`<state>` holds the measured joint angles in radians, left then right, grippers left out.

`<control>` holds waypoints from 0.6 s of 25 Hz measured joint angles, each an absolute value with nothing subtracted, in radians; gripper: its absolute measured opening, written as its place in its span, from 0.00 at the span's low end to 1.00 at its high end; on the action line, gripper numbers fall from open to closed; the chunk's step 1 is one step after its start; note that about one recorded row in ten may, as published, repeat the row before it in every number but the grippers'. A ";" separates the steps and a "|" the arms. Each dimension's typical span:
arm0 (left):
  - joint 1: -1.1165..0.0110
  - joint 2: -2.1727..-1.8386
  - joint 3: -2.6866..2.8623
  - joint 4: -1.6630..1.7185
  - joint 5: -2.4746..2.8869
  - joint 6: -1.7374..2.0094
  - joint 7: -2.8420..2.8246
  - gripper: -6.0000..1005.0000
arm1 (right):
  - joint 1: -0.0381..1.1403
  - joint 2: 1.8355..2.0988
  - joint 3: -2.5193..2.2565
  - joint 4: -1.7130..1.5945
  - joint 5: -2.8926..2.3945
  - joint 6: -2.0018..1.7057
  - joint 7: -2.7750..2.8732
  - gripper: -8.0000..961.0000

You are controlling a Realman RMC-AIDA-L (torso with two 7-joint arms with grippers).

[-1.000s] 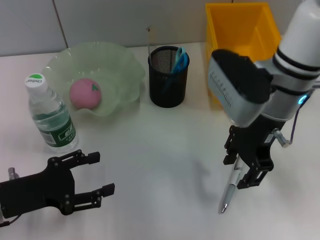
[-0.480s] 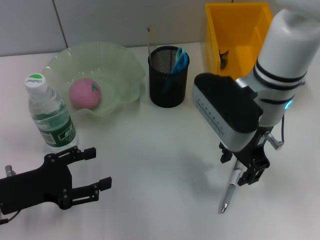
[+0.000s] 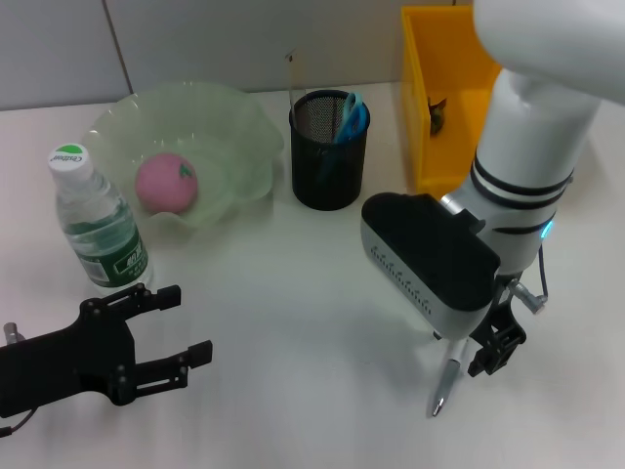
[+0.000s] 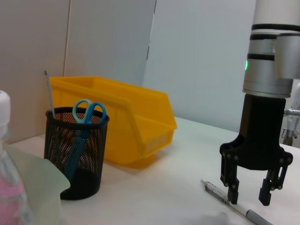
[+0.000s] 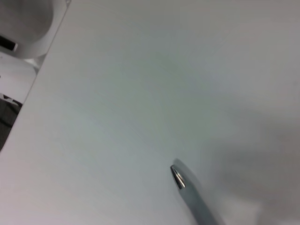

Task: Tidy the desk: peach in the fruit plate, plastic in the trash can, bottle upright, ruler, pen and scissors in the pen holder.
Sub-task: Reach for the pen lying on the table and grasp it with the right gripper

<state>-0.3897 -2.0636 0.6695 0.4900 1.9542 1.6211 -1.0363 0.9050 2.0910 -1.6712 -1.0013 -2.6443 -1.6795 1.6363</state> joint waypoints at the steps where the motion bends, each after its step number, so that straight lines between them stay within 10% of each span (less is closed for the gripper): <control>1: -0.390 -2.064 0.670 0.490 1.954 1.621 -1.036 0.83 | 0.905 2.091 -1.671 -1.001 -2.644 -1.679 1.636 0.54; 15: -0.396 -2.063 0.654 0.493 1.953 1.613 -1.039 0.83 | 0.896 2.091 -1.724 -0.969 -2.623 -1.594 1.612 0.52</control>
